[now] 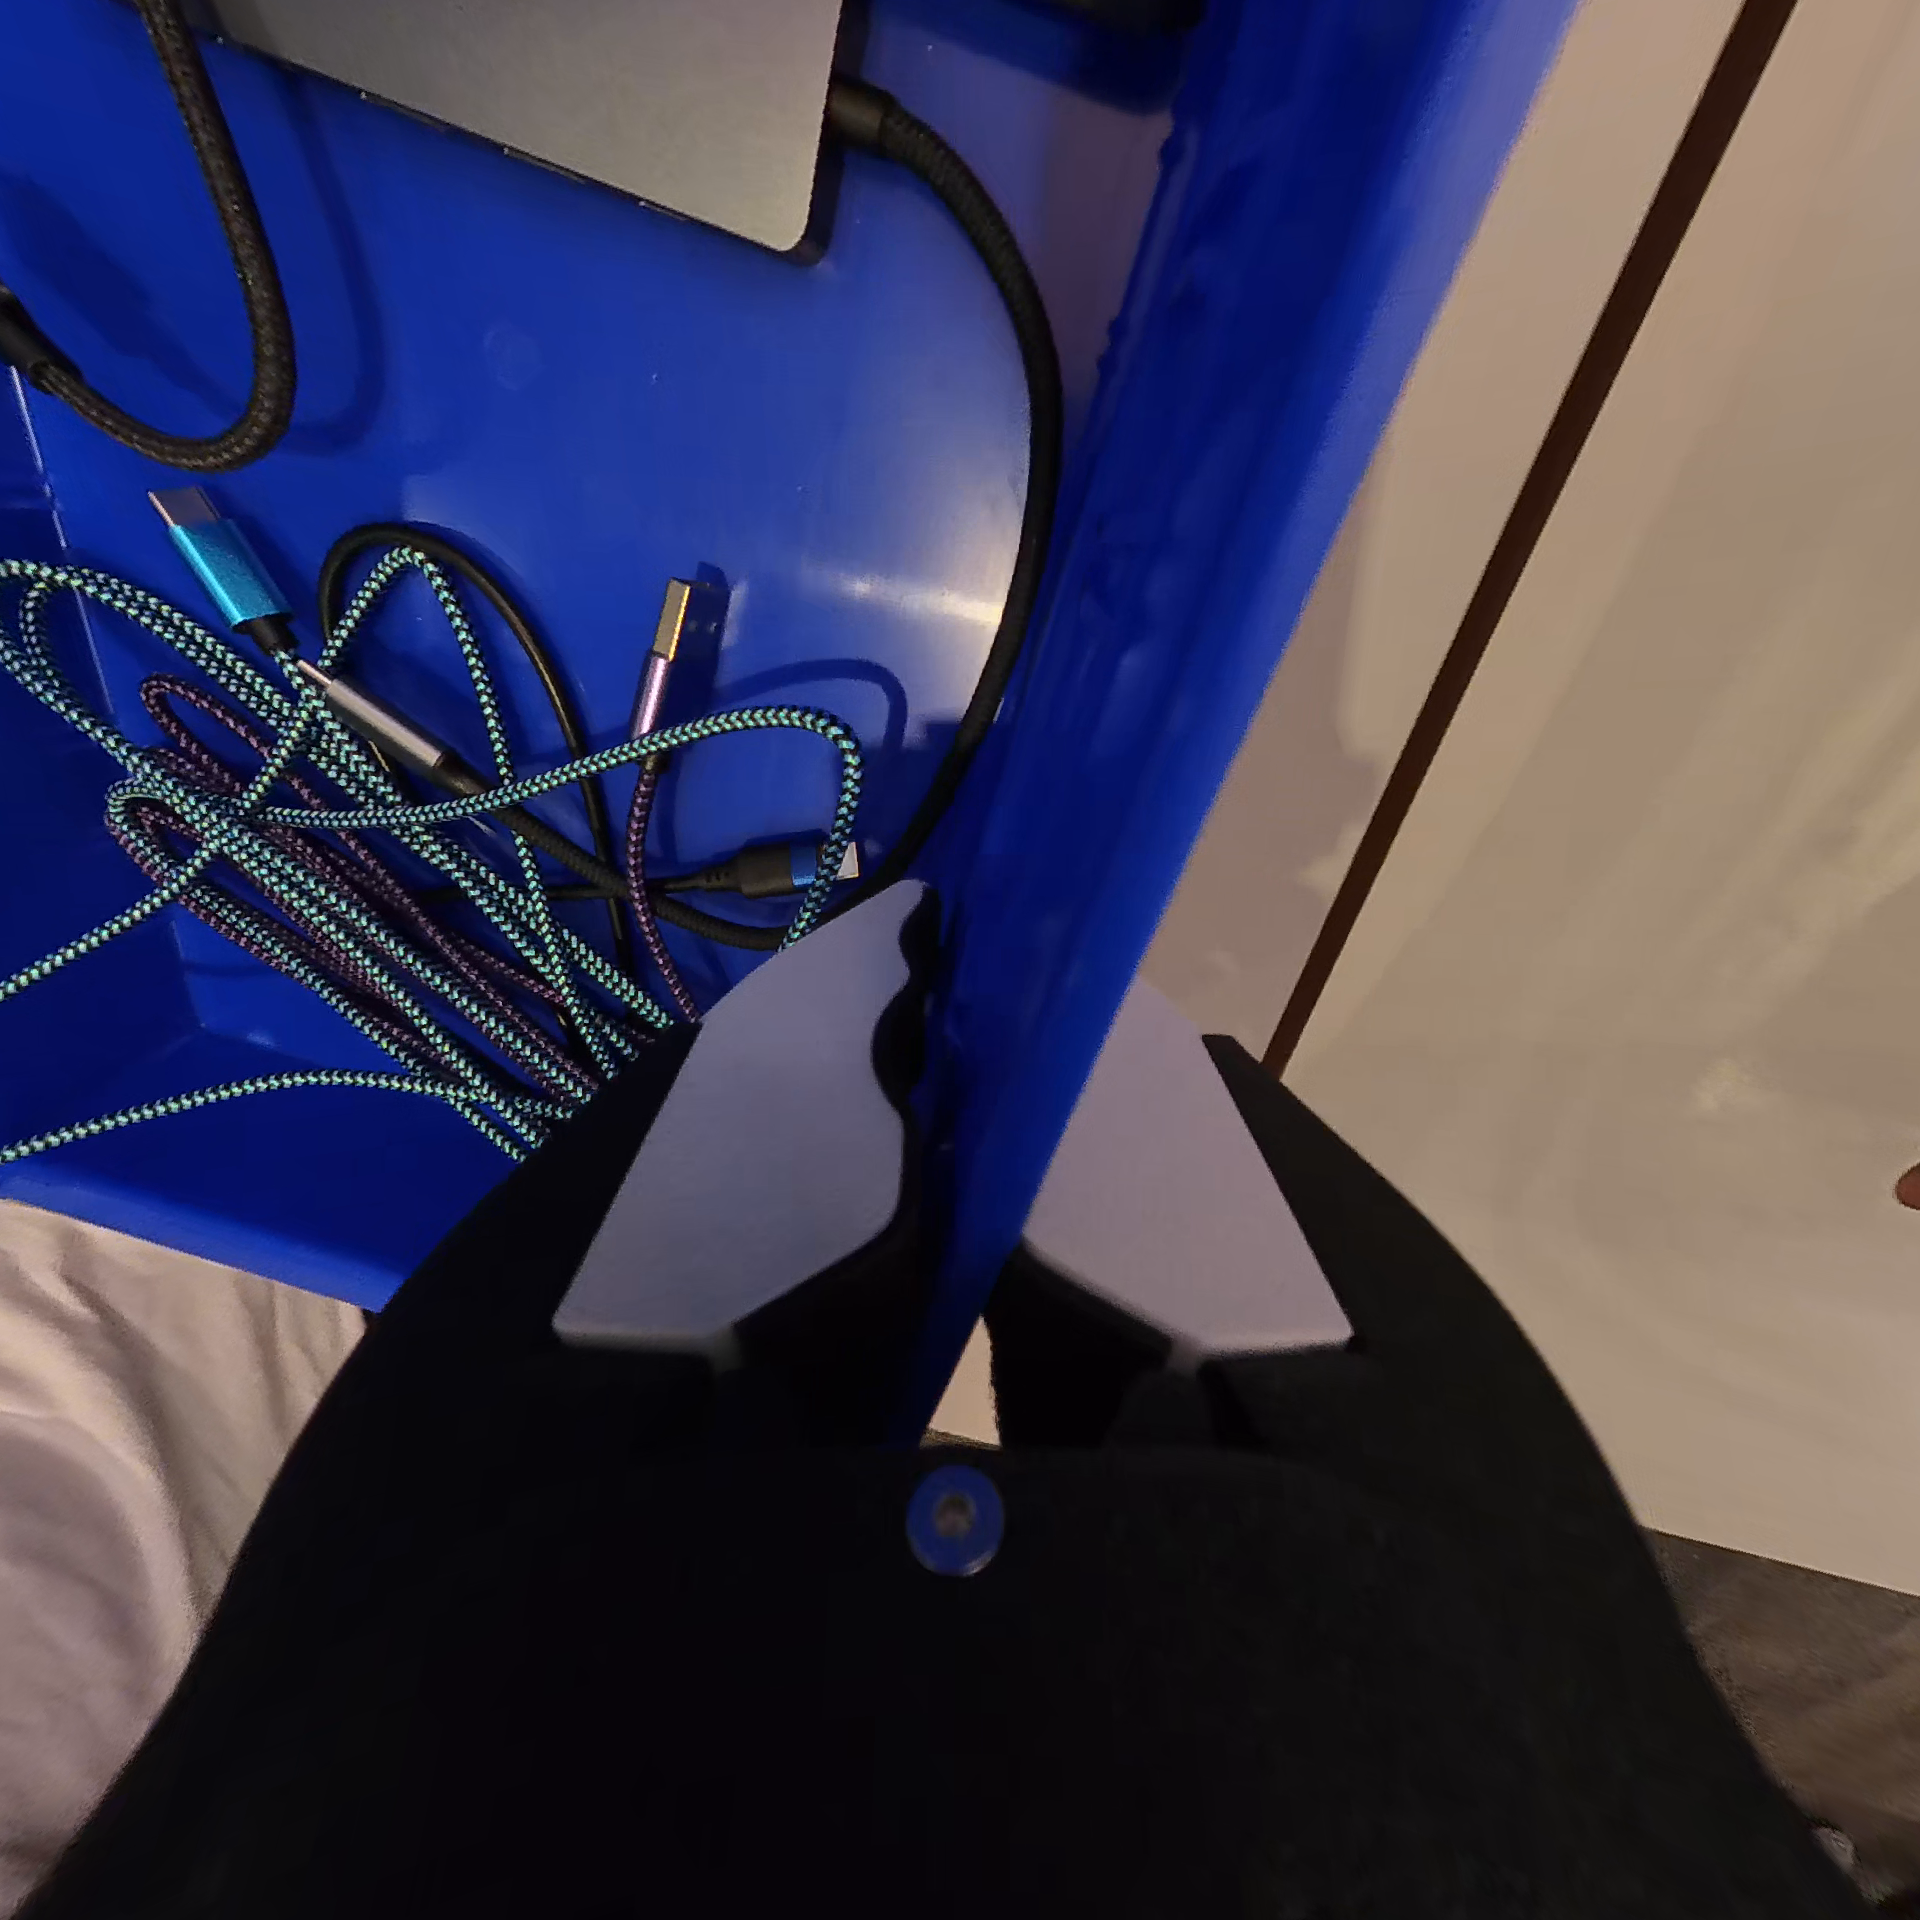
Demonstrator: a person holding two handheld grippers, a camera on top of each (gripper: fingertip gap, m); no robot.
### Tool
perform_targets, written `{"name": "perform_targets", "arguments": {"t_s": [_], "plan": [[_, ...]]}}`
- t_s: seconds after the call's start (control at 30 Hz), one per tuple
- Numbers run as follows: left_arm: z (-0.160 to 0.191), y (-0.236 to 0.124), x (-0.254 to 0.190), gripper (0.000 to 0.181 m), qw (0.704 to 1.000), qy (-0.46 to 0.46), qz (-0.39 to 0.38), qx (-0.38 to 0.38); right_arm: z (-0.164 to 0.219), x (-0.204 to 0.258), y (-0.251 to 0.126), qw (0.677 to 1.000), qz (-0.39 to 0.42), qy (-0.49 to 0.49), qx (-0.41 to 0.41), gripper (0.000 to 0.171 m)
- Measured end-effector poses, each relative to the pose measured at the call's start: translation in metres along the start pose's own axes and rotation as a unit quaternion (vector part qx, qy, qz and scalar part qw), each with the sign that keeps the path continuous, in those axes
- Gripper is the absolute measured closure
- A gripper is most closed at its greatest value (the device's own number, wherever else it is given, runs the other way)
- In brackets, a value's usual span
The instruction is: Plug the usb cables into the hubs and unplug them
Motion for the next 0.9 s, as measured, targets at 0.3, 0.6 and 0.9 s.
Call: {"name": "perform_targets", "arguments": {"t_s": [0.3,0.6,0.9], "plan": [[0.024,-0.092,0.070,0.146,0.988,-0.030,0.013,-0.150,0.006,0.015,0.001,0.999,-0.032,0.034,-0.008,0.166],[0.066,-0.059,0.197,0.138,0.983,-0.155,0.015,-0.098,-0.003,0.052,-0.025,0.994,-0.073,0.050,-0.061,0.166],[0.055,-0.014,0.168,0.177,0.989,-0.123,-0.034,-0.077,-0.041,0.128,-0.100,0.997,-0.047,0.015,-0.067,0.166]]}}
Point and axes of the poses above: each gripper's, where its closed fingertips meet, y out along the fingers, z out of its underside, x = y × z across the jaws, the point moved 8 cm from there along -y, back along the fingers, and after that the axes turned 2 degrees about -y, right-handed, at the moved point
